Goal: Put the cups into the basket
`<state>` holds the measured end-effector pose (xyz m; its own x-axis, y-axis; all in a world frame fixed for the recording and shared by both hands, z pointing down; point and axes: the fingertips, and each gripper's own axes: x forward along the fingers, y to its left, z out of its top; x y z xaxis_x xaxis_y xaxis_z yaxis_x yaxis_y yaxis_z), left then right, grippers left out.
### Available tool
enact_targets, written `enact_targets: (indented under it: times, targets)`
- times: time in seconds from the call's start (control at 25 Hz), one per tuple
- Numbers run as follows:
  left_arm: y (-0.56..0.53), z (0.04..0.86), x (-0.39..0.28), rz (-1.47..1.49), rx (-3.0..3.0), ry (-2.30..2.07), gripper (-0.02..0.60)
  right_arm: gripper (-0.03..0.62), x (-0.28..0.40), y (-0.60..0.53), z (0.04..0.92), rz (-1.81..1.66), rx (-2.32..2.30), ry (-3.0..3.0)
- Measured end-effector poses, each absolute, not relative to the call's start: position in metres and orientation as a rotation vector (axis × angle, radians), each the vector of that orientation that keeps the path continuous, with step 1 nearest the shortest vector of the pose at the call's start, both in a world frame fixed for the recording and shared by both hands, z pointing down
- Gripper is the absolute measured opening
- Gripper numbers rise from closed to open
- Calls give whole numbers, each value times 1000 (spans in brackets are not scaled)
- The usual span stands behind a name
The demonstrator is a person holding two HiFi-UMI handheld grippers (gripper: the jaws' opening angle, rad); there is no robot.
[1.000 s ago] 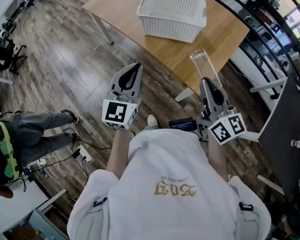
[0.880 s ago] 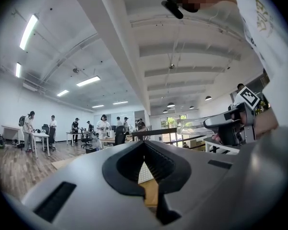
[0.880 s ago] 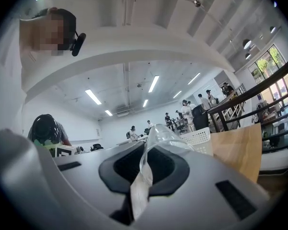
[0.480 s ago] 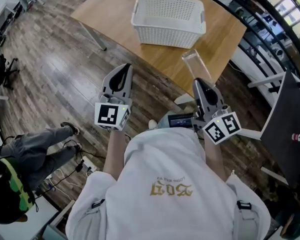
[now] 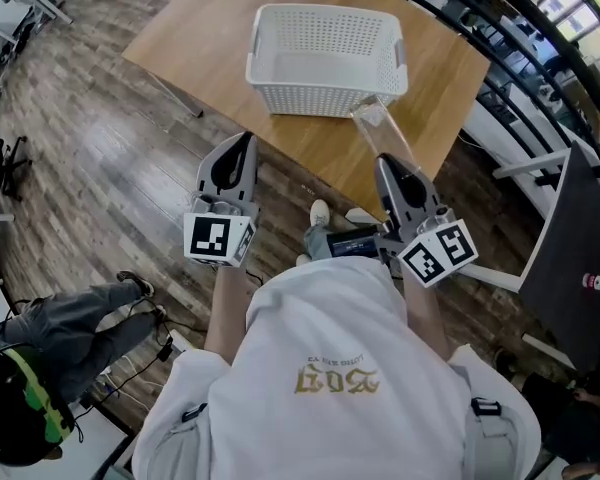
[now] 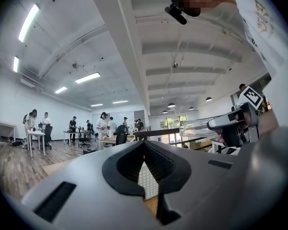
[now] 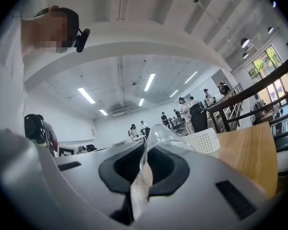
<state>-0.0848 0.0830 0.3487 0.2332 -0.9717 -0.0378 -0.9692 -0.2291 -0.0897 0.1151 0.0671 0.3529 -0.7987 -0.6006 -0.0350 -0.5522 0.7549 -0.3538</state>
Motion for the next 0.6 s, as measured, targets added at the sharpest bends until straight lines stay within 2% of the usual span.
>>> enact_targets:
  times: [0.6]
  targets:
    - [-24,336,-91,-56,-2373,1884,6,25,112,-42,338,-465,-909,2791]
